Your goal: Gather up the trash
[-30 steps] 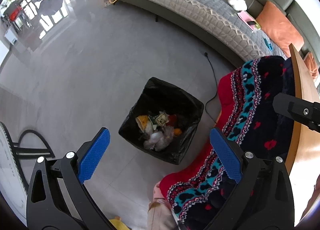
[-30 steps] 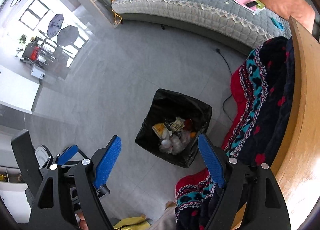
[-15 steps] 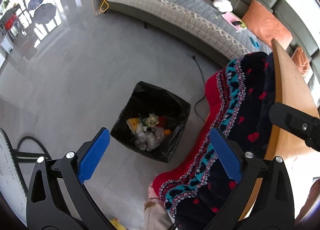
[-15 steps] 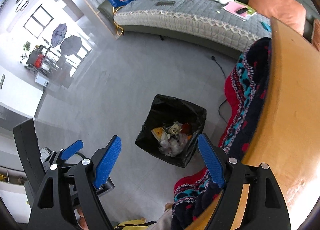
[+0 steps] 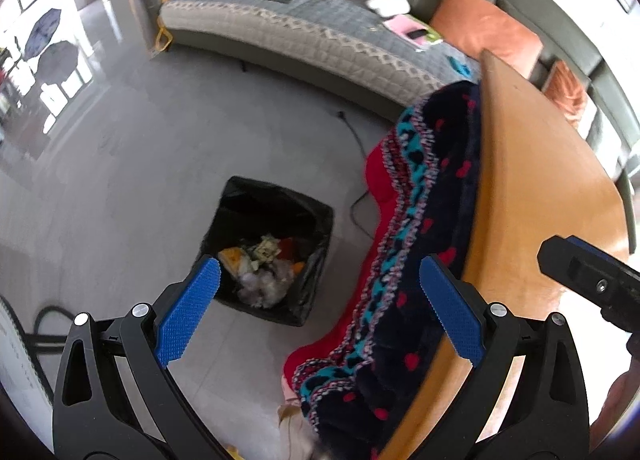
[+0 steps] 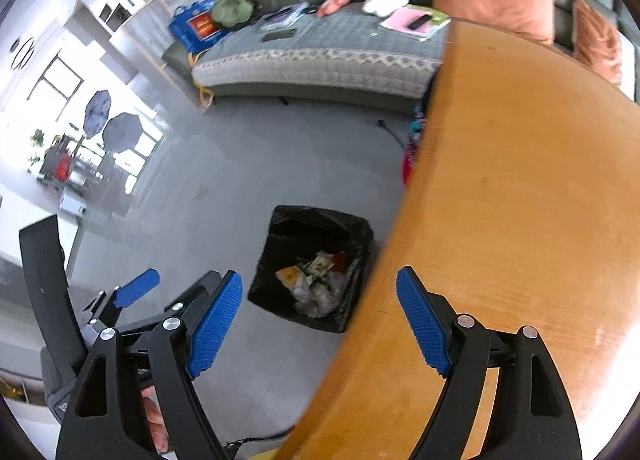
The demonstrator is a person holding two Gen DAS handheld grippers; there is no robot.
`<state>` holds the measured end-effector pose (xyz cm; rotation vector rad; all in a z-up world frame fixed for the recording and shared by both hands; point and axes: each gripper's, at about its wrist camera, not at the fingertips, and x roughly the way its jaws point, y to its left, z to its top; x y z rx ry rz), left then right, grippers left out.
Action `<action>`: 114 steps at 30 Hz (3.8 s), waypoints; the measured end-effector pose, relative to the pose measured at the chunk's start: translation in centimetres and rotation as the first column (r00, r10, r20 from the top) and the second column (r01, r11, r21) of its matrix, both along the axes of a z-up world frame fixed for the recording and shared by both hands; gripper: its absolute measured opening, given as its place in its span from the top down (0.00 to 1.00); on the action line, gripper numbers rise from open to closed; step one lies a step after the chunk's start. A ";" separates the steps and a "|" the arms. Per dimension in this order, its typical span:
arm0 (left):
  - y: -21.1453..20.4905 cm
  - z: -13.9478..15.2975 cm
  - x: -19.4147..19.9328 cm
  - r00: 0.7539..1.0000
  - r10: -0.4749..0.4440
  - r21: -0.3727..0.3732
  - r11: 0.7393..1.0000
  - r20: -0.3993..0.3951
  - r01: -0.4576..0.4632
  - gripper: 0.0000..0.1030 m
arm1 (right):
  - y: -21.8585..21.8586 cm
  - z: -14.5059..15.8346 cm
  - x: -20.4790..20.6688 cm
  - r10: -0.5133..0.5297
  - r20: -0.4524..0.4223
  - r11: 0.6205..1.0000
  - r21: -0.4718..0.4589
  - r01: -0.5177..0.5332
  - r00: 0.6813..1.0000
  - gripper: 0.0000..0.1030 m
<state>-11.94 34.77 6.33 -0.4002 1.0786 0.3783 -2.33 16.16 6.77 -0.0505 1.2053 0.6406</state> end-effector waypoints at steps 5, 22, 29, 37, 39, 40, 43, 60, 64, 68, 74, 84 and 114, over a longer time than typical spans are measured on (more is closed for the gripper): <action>-3.6 0.5 2.3 0.998 -0.070 0.003 0.998 0.006 0.070 0.06 | -4.2 0.1 1.0 -0.070 0.003 0.997 0.013 0.070 0.998 0.23; -17.6 1.1 8.7 0.948 -0.318 0.022 0.948 0.025 0.317 0.06 | -19.7 -0.8 2.8 -0.290 0.050 0.957 0.020 0.289 0.956 0.23; -24.4 0.3 10.4 0.912 -0.409 0.026 0.912 0.019 0.408 0.06 | -26.8 -2.6 3.2 -0.384 0.060 0.923 0.002 0.384 0.921 0.23; -31.5 -2.1 11.5 0.875 -0.484 0.038 0.875 0.008 0.483 0.06 | -33.9 -5.2 2.6 -0.452 0.061 0.891 -0.012 0.454 0.890 0.23; -32.7 -2.6 11.5 0.870 -0.492 0.050 0.869 0.004 0.492 0.06 | -35.5 -6.0 2.3 -0.465 0.066 0.884 -0.014 0.467 0.883 0.22; -33.3 -2.9 11.4 0.868 -0.496 0.056 0.867 0.004 0.495 0.06 | -36.0 -6.3 2.2 -0.470 0.069 0.881 -0.015 0.472 0.880 0.22; -35.0 -3.9 11.3 0.862 -0.507 0.075 0.860 0.002 0.505 0.06 | -37.2 -7.3 1.9 -0.489 0.094 0.870 -0.026 0.493 0.867 0.22; -37.0 -6.4 10.9 0.894 -0.446 0.170 0.884 0.027 0.436 0.06 | -40.0 -9.5 2.2 -0.447 0.230 0.884 -0.033 0.466 0.865 0.20; -37.3 -6.4 10.3 0.901 -0.430 0.188 0.891 0.058 0.413 0.06 | -39.4 -9.7 2.8 -0.430 0.267 0.887 -0.055 0.459 0.862 0.15; -37.5 -6.5 10.0 0.903 -0.422 0.198 0.894 0.075 0.401 0.06 | -38.9 -9.9 2.9 -0.407 0.301 0.889 -0.086 0.450 0.862 0.12; -37.5 -6.7 9.6 0.904 -0.417 0.210 0.896 0.097 0.391 0.06 | -38.5 -10.4 2.5 -0.393 0.332 0.889 -0.103 0.447 0.858 0.04; -37.6 -6.8 9.4 0.904 -0.416 0.210 0.897 0.097 0.390 0.06 | -38.6 -10.5 2.3 -0.424 0.338 0.871 -0.103 0.480 0.841 0.03; -37.6 -6.8 9.4 0.904 -0.416 0.210 0.897 0.097 0.390 0.06 | -38.5 -10.5 2.3 -0.428 0.337 0.869 -0.102 0.484 0.839 0.02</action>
